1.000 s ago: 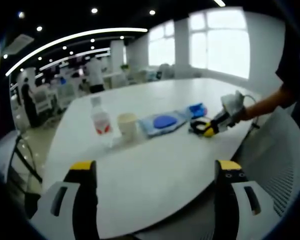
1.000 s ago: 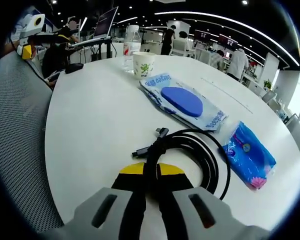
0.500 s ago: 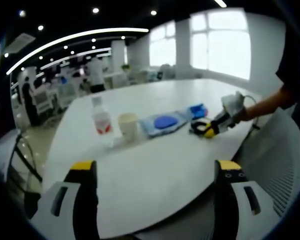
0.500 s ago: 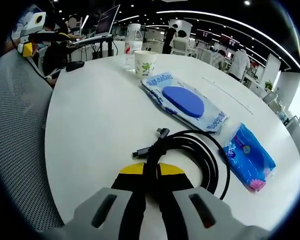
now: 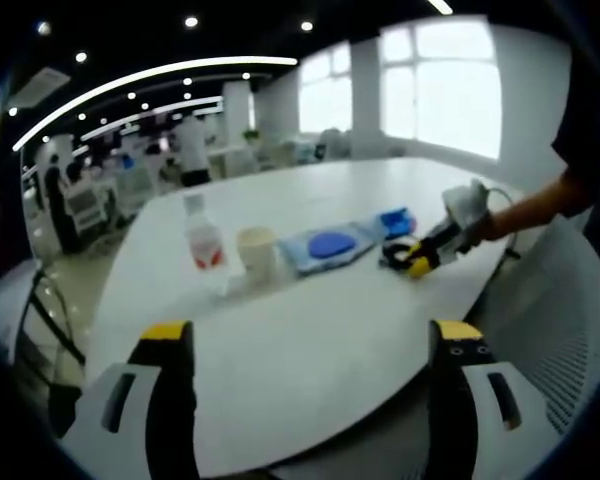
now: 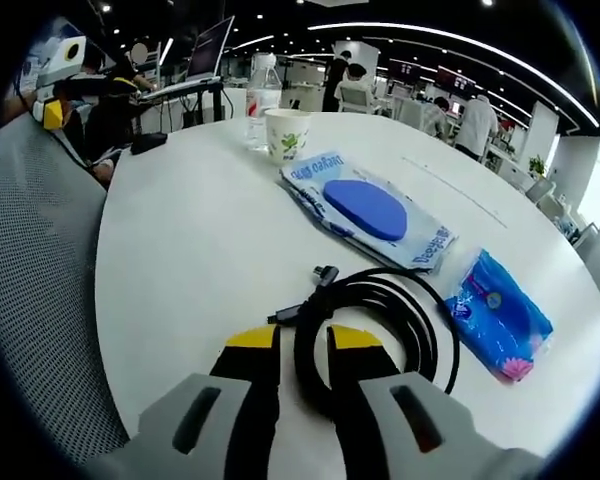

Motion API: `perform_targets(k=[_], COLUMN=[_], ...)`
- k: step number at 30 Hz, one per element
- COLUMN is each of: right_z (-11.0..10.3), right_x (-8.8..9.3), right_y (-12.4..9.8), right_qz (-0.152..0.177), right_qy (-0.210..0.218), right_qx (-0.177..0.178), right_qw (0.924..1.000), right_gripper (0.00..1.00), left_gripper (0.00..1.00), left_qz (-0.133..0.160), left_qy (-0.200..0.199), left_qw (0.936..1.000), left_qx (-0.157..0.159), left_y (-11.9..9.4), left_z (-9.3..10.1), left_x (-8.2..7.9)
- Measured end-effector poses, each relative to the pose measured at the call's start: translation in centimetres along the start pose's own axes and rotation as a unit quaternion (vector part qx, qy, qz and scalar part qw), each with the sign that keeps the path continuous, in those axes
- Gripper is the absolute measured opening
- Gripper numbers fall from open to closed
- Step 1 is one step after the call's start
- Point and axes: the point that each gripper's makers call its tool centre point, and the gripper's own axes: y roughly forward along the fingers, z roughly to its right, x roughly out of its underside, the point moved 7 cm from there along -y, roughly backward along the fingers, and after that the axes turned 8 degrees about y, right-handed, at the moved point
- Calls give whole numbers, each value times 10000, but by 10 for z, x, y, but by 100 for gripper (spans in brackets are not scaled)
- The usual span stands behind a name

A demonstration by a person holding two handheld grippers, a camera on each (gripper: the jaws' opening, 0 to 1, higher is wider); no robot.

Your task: Arrange the tabletop items into an orderly group along one side of the table until the central work area is clear of visible clutter.

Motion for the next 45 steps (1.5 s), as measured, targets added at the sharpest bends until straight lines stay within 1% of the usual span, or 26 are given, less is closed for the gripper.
perform_targets(k=[2,3,7,11,18,19,21,23,27,29,30,34,35,37,39,42,45], right_z=[0,0,3,4,5,4,2,0,-6,-8,-10,-14,-15,-17,-20,-24,-30], right_x=[-4,-9,-21,-29,-41,-43,-44,-44,-44,-44,-44,-41,-41,-40,-38,-36,-34], right_y=[-4,-8,-25,-39,-68,-74,-83,-90,-102,-109,-113,-124,-129,-135,-141,-149,-156], right_qz=[100,227,497,636,892,965,1047,1048,1070,1125,1161,1227,1278,1352,1350,1299,1324], right_qy=[168,351,612,813,1127,1206,1310,1386,1422,1480,1573,1675,1729,1797,1777,1677,1716], right_qx=[63,93,292,432,681,718,763,813,878,951,976,1154,1233,1323,1408,1529,1581], right_qw=[9998,9991,9965,9937,9873,9854,9829,9814,9801,9780,9758,9714,9688,9654,9645,9652,9633], right_gripper=[26,28,35,48,60,61,64,67,73,76,79,85,87,93,100,100,100], left_gripper=[94,94,94,95,96,96,96,96,97,97,97,98,98,99,100,100,100], left_qz=[-4,-5,-20,-52,-69,-71,-54,-41,-41,-36,-44,-151,-153,-159,-208,-234,-216], left_qy=[5,5,14,52,42,31,15,1,-117,-125,-101,55,67,84,221,292,361], left_qw=[10000,10000,10000,9999,9999,9998,9998,9998,9997,9997,9997,9997,9997,9996,9993,9990,9988], left_qx=[0,0,13,85,151,157,175,191,212,199,204,187,183,196,207,249,255], left_y=[0,0,1,1,1,0,0,0,1,2,2,7,8,10,11,10,7], left_z=[0,0,0,1,2,2,2,2,-6,-7,-7,-10,-11,-12,-11,-5,0], left_x=[0,0,1,1,2,1,1,0,4,4,4,3,3,0,-3,-8,-15])
